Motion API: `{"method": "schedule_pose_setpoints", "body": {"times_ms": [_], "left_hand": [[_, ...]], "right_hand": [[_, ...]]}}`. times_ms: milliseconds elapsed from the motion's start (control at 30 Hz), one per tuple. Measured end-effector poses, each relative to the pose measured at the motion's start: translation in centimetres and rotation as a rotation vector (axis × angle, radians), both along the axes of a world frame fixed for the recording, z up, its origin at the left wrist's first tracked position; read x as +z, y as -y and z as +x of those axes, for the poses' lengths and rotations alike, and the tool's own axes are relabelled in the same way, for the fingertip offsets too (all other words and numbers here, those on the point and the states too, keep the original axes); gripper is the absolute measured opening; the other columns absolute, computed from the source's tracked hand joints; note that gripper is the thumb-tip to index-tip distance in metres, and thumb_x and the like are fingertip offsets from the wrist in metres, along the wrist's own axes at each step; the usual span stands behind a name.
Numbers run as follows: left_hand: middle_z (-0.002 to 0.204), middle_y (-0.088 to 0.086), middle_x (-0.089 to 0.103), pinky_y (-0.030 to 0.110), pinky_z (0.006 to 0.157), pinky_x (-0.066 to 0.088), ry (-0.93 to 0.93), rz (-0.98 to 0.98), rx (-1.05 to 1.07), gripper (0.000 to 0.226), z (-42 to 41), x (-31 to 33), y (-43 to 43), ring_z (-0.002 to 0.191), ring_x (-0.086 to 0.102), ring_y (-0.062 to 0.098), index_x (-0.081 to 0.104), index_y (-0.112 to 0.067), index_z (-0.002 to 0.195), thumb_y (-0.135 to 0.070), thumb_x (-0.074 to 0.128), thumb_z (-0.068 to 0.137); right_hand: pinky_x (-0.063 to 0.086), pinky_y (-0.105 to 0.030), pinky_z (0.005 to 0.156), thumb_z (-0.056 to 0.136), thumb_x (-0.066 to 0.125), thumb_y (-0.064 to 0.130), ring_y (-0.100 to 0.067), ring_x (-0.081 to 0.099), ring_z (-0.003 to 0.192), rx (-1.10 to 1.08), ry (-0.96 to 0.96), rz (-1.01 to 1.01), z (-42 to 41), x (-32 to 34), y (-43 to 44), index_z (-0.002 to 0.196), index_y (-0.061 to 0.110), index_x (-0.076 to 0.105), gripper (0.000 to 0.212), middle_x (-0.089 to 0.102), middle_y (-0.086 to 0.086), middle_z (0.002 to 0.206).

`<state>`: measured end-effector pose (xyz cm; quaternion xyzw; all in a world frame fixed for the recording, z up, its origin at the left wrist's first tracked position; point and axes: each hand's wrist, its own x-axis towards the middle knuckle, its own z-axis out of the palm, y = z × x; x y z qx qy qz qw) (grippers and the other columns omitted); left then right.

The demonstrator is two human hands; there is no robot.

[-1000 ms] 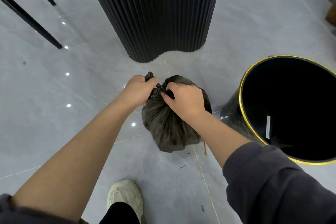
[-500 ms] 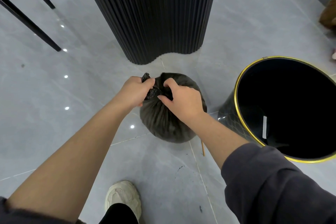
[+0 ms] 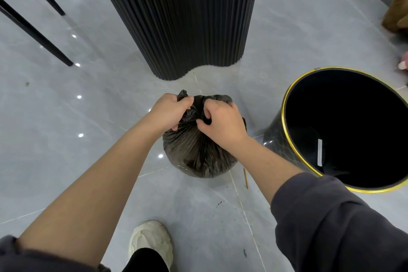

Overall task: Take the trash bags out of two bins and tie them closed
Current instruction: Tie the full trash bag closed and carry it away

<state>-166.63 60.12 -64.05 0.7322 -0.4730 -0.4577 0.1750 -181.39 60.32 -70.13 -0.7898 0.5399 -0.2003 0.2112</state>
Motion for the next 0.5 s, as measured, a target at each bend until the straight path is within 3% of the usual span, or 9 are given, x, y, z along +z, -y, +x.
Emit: {"method": "schedule_pose_setpoints", "body": {"times_ms": [133, 233, 300, 400, 500], "left_hand": [[0.054, 0.008, 0.045, 0.027, 0.052, 0.036, 0.013, -0.003, -0.023, 0.038, -0.38, 0.03, -0.09, 0.044, 0.044, 0.019, 0.048, -0.011, 0.063, -0.036, 0.05, 0.092], [0.06, 0.009, 0.044, 0.027, 0.051, 0.037, -0.013, -0.012, -0.024, 0.033, -0.52, 0.16, -0.07, 0.046, 0.043, 0.019, 0.052, -0.008, 0.07, -0.033, 0.051, 0.091], [0.058, 0.009, 0.044, 0.027, 0.051, 0.036, -0.019, -0.016, -0.031, 0.033, -0.59, 0.24, -0.08, 0.046, 0.044, 0.019, 0.052, -0.009, 0.069, -0.033, 0.051, 0.091], [0.054, 0.006, 0.044, 0.027, 0.049, 0.034, -0.018, -0.013, -0.038, 0.035, -0.66, 0.41, -0.12, 0.043, 0.043, 0.018, 0.049, -0.011, 0.064, -0.033, 0.051, 0.091], [0.056, 0.007, 0.046, 0.027, 0.05, 0.037, -0.01, -0.011, -0.048, 0.034, -0.76, 0.76, -0.09, 0.045, 0.045, 0.019, 0.053, -0.01, 0.067, -0.033, 0.05, 0.092]], "right_hand": [[0.034, -0.034, 0.076, 0.084, 0.061, 0.034, -0.016, 0.054, 0.068, 0.012, -0.011, 0.014, -0.1, 0.44, -0.04, 0.102, 0.018, 0.05, 0.026, 0.053, 0.01, 0.068], [0.032, -0.034, 0.073, 0.087, 0.058, 0.032, -0.022, 0.058, 0.07, 0.006, -0.063, -0.012, -0.07, 0.5, -0.17, 0.083, 0.018, 0.055, 0.016, 0.058, 0.005, 0.07], [0.031, -0.034, 0.07, 0.085, 0.06, 0.032, -0.023, 0.054, 0.069, -0.017, -0.084, -0.061, -0.16, 0.49, -0.2, 0.068, 0.019, 0.046, 0.026, 0.049, 0.004, 0.068], [0.028, -0.03, 0.068, 0.081, 0.066, 0.03, -0.017, 0.041, 0.07, -0.031, -0.014, -0.07, -0.3, 0.71, -0.19, 0.064, 0.018, 0.04, 0.033, 0.043, 0.002, 0.075], [0.031, -0.029, 0.06, 0.082, 0.066, 0.031, -0.018, 0.046, 0.063, -0.025, 0.066, 0.014, -0.58, 1.12, -0.31, 0.07, 0.016, 0.042, 0.03, 0.047, 0.003, 0.07]]}}
